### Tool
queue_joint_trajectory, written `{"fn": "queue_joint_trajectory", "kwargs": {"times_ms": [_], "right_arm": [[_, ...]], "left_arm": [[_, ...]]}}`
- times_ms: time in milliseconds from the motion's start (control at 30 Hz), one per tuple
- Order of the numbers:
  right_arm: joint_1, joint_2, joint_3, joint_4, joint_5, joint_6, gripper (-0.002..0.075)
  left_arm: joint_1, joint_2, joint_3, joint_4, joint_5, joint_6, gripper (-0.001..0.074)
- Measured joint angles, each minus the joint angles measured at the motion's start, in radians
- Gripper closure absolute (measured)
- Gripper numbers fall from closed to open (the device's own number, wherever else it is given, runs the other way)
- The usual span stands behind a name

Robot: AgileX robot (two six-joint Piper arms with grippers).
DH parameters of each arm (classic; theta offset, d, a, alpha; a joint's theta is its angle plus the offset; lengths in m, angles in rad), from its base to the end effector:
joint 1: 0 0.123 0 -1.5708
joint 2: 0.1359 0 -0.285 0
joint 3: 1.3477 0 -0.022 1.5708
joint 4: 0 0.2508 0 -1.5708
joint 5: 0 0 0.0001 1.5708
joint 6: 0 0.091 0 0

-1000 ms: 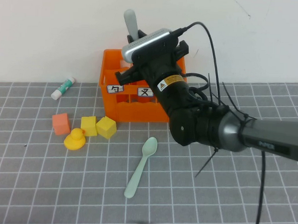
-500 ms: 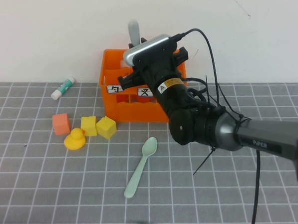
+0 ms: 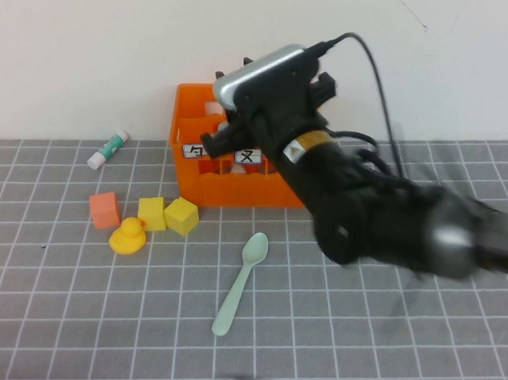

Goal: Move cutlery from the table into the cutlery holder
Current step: Place the fork on the box, then pick up the spoon

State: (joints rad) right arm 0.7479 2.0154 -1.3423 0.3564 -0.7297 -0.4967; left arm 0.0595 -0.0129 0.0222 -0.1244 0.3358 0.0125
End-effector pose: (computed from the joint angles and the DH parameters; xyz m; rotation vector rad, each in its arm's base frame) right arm 0.3556 0.3010 0.2507 -0.5111 1.3753 0.2540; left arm 0.0536 -0.0005 0.1763 -0.1213 1.8226 -0.0695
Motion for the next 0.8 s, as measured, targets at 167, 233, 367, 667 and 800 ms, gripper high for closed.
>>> {"fn": "queue_joint_trajectory", "kwargs": {"times_ms": [167, 233, 367, 667, 800], "right_arm": [[0.055, -0.245, 0.262, -0.003, 0.007, 0.016, 0.0542], [0.070, -0.350, 0.366, -0.020, 0.020, 0.023, 0.0606], [0.081, -0.554, 0.529, -0.099, 0.083, 0.029, 0.0699], [0.083, -0.962, 0.815, -0.289, 0.388, 0.031, 0.0727], [0.084, -1.062, 0.899, -0.281, 0.571, 0.031, 0.0727]], "left_arm": [[0.000, 0.000, 0.000, 0.000, 0.000, 0.000, 0.0736], [0.000, 0.000, 0.000, 0.000, 0.000, 0.000, 0.0736], [0.000, 0.000, 0.000, 0.000, 0.000, 0.000, 0.0736], [0.000, 0.000, 0.000, 0.000, 0.000, 0.000, 0.0736], [0.000, 0.000, 0.000, 0.000, 0.000, 0.000, 0.0736]]}}
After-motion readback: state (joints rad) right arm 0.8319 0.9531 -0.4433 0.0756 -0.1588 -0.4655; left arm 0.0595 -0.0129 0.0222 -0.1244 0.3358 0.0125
